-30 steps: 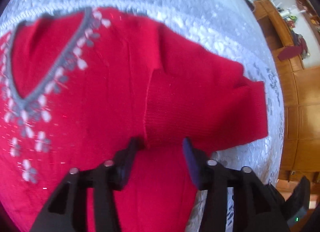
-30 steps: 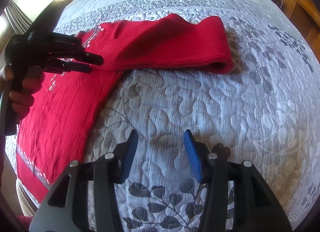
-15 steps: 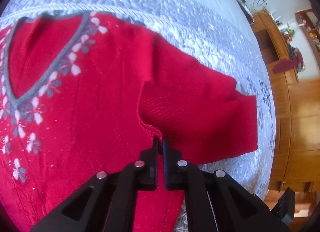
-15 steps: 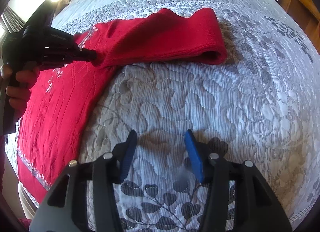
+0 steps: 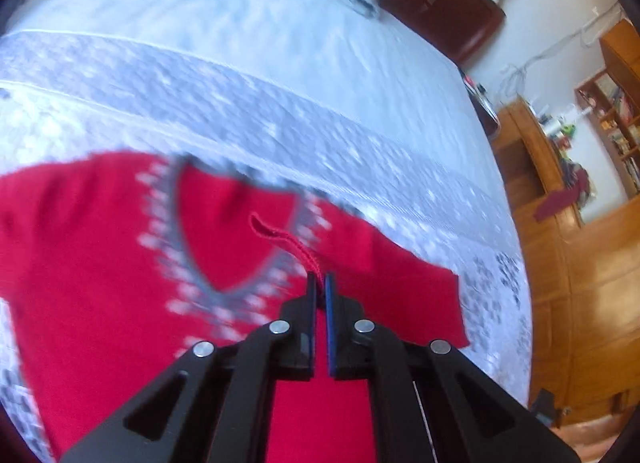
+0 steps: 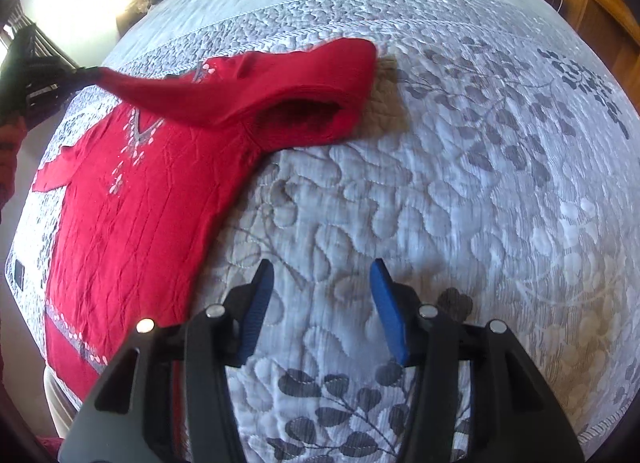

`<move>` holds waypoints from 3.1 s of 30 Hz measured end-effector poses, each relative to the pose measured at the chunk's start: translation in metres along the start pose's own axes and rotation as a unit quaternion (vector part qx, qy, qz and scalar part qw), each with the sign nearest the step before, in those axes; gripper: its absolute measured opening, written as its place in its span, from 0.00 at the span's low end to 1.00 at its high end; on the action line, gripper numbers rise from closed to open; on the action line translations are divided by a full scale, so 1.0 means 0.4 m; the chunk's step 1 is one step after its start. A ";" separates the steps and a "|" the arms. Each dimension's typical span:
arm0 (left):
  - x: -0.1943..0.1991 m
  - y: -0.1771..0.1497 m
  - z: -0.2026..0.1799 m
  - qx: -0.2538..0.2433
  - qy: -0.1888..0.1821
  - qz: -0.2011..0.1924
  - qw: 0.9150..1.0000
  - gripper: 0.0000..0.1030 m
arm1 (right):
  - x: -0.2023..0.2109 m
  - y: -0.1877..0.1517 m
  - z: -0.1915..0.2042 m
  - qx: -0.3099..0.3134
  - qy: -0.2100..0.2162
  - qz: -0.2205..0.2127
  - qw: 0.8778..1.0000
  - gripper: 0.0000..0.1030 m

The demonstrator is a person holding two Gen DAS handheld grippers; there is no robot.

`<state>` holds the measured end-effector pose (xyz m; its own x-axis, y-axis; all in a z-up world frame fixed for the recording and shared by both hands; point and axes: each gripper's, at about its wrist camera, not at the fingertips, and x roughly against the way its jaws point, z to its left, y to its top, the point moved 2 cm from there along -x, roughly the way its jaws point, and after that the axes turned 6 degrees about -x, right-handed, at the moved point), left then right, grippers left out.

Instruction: Fold small clothes

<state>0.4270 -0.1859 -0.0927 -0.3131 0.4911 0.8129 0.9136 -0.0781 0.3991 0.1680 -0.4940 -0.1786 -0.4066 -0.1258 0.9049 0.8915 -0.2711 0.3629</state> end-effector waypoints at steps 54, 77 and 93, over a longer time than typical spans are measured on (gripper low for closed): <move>-0.113 -0.012 0.434 0.050 0.060 0.052 0.996 0.07 | -0.143 0.320 0.260 0.038 -0.009 0.063 0.997 0.44; 0.033 -0.048 0.528 0.078 0.088 0.013 0.993 0.16 | -0.144 0.248 0.223 -0.006 0.006 0.076 0.997 0.44; 0.440 -0.139 0.986 0.212 0.216 -0.046 0.952 0.44 | -0.155 0.062 0.397 0.070 -0.003 0.120 0.990 0.46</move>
<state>0.4233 0.2471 -0.1390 -0.3907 0.0700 0.9179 0.8712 0.3501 0.3441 0.2470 -0.3411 -0.1904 -0.1786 -0.1651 0.9700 0.9814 -0.0999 0.1637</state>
